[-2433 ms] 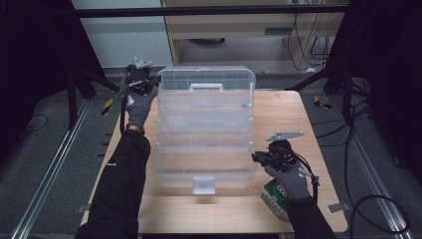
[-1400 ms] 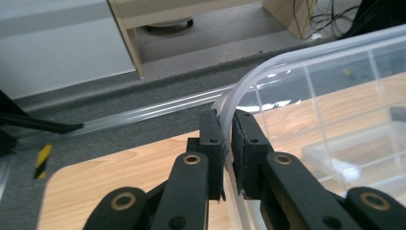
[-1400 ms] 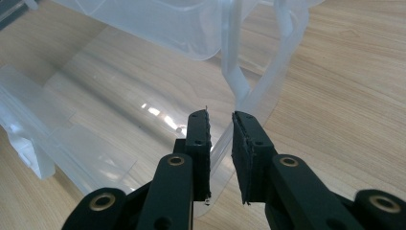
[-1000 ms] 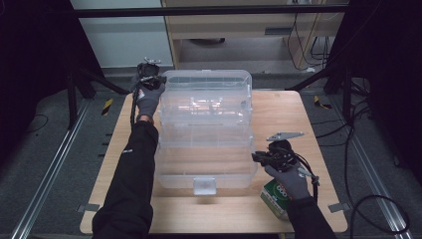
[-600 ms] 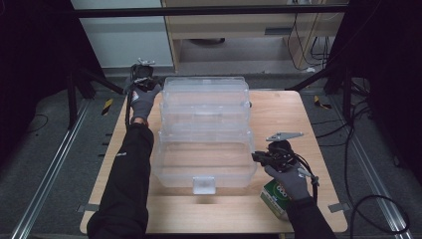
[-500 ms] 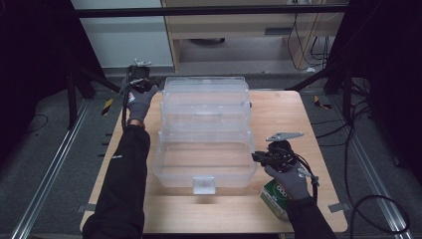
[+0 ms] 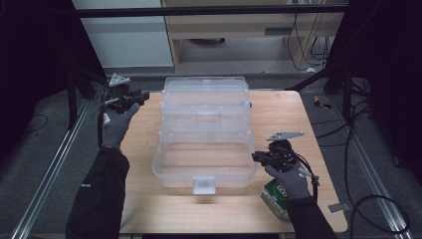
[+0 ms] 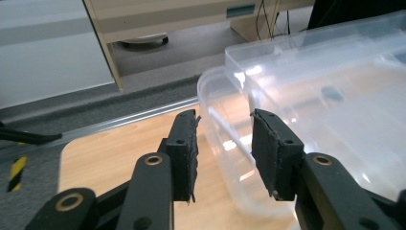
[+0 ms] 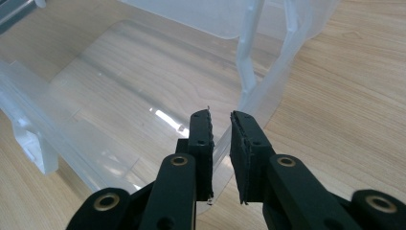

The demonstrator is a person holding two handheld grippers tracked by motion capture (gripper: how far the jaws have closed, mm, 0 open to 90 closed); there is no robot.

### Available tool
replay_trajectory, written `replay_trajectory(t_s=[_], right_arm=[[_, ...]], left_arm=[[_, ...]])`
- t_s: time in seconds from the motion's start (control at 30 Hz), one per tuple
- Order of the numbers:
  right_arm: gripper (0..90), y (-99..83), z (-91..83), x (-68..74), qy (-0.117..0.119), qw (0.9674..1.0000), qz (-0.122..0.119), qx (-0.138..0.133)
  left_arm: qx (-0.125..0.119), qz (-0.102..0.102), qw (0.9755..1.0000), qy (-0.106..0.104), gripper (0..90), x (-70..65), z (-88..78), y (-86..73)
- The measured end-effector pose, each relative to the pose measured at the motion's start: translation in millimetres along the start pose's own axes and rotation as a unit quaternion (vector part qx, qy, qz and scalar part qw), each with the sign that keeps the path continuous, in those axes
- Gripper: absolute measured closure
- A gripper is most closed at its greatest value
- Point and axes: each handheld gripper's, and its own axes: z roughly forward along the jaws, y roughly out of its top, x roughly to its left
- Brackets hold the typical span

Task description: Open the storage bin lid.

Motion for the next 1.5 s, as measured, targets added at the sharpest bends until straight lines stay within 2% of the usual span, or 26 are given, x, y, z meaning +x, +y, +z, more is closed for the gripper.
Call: replay_trajectory(t_s=[0.1, 0.2, 0.27, 0.37, 0.4, 0.57, 0.7, 0.87, 0.97, 1.03, 1.13, 1.3, 1.4, 1.5], right_arm=[[79.2, 0.5, 0.0, -0.1, 0.001, 1.0, 0.001, 0.002], [79.2, 0.9, 0.0, -0.6, 0.002, 1.0, 0.002, 0.003], [79.1, 0.7, 0.0, -0.8, 0.002, 1.0, 0.003, 0.002], [79.1, 0.5, 0.0, -1.0, 0.003, 1.0, 0.004, 0.002], [79.1, 0.5, 0.0, -0.9, 0.003, 1.0, 0.004, 0.002], [79.1, 0.5, 0.0, -1.0, 0.003, 1.0, 0.004, 0.002], [79.0, 0.2, 0.0, -1.3, 0.005, 1.0, 0.003, 0.0], [79.0, 0.4, 0.0, -0.6, 0.002, 1.0, 0.004, 0.001], [79.1, 0.5, 0.1, -0.4, 0.001, 1.0, 0.003, 0.001], [79.1, 0.2, 0.1, -0.1, 0.0, 1.0, 0.002, 0.0], [79.2, 0.1, 0.2, 0.8, -0.004, 1.0, 0.0, -0.001], [79.1, 0.3, 0.3, 2.4, -0.009, 1.0, -0.005, 0.0], [79.0, 0.1, 0.6, 2.4, -0.01, 0.9999, -0.005, -0.002], [78.9, 0.2, 0.7, 2.9, -0.012, 0.9999, -0.007, -0.002]], left_arm=[[-0.001, 0.006, 1.0, -0.005, 60.4, -5.1, -17.5, -10.9], [-0.013, -0.003, 0.9996, -0.023, 60.2, -11.8, -33.9, -22.7], [-0.013, -0.003, 0.9993, -0.034, 59.7, -17.2, -40.4, -30.9], [-0.005, 0.01, 0.9988, -0.047, 58.5, -26.5, -46.0, -45.5], [-0.001, 0.015, 0.9989, -0.045, 58.2, -28.9, -47.4, -50.7], [0.008, 0.011, 0.9985, -0.053, 58.3, -36.9, -55.3, -74.6], [0.03, 0.004, 0.9971, -0.07, 58.4, -44.0, -59.7, -93.0], [0.06, 0.009, 0.9951, -0.078, 59.0, -56.8, -58.4, -110.1], [0.076, 0.023, 0.9939, -0.076, 59.7, -66.8, -53.7, -113.4], [0.087, 0.026, 0.9922, -0.086, 60.4, -72.5, -49.6, -115.7], [0.104, 0.045, 0.9912, -0.068, 62.7, -79.2, -45.2, -120.0], [0.114, 0.043, 0.9907, -0.06, 65.9, -81.1, -40.6, -126.9], [0.104, 0.02, 0.9918, -0.071, 68.2, -76.9, -41.7, -127.9], [0.099, 0.019, 0.9925, -0.069, 70.1, -77.6, -43.1, -128.3]])
